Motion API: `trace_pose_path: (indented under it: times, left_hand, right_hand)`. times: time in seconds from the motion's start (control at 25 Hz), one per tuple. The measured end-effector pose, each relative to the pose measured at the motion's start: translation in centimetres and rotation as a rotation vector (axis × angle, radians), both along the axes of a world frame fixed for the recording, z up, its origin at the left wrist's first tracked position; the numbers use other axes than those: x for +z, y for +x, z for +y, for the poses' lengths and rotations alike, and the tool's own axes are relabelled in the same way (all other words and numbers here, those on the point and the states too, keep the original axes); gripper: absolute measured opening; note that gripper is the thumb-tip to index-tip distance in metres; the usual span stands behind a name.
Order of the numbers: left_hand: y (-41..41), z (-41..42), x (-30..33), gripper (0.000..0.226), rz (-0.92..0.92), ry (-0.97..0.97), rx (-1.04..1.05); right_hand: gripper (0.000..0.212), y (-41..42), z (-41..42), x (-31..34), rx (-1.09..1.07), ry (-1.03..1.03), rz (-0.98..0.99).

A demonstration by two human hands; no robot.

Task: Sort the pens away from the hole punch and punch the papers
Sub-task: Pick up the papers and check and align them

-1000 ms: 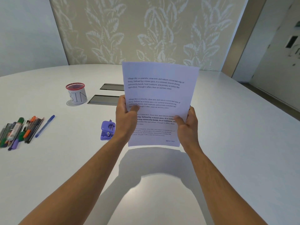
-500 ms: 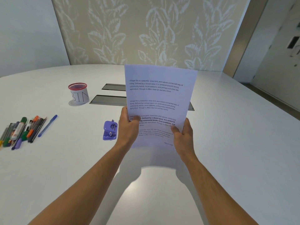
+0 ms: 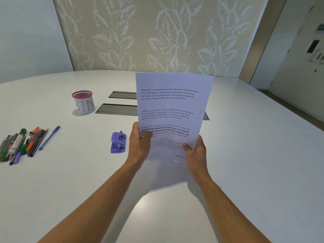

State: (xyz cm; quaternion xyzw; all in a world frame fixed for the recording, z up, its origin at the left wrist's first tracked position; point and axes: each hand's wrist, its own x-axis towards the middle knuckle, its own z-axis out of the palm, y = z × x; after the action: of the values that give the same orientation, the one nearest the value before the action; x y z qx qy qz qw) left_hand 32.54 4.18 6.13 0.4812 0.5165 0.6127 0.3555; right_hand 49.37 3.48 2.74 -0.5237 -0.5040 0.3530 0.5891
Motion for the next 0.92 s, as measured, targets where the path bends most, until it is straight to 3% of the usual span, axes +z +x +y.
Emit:
trace_pose_path:
  times: [0.12,0.28,0.4,0.52,0.72,0.92]
  left_hand:
    - [-0.1,0.3,0.9,0.025,-0.009,-0.002,0.001]
    - [0.3,0.6,1.8,0.025,-0.083,-0.004,-0.006]
    - [0.8,0.8,2.0,0.025,-0.188,-0.008,0.004]
    - [1.6,1.0,2.2,0.024,-0.326,-0.047,0.013]
    - [3.6,0.6,1.2,0.022,-0.451,-0.09,-0.05]
    - [3.3,1.0,0.0,0.027,-0.416,-0.122,-0.105]
  right_hand:
    - [0.027,0.5,0.4,0.7,-0.018,0.012,0.008]
    - [0.029,2.3,1.0,0.7,-0.079,-0.116,0.211]
    - [0.017,2.9,0.8,0.2,-0.132,-0.238,0.607]
    - [0.017,1.5,-0.1,-0.2,-0.005,-0.232,0.918]
    - [0.044,-0.3,-0.1,0.2,0.092,-0.066,0.916]
    - [0.041,1.2,0.5,0.6,0.028,-0.063,0.829]
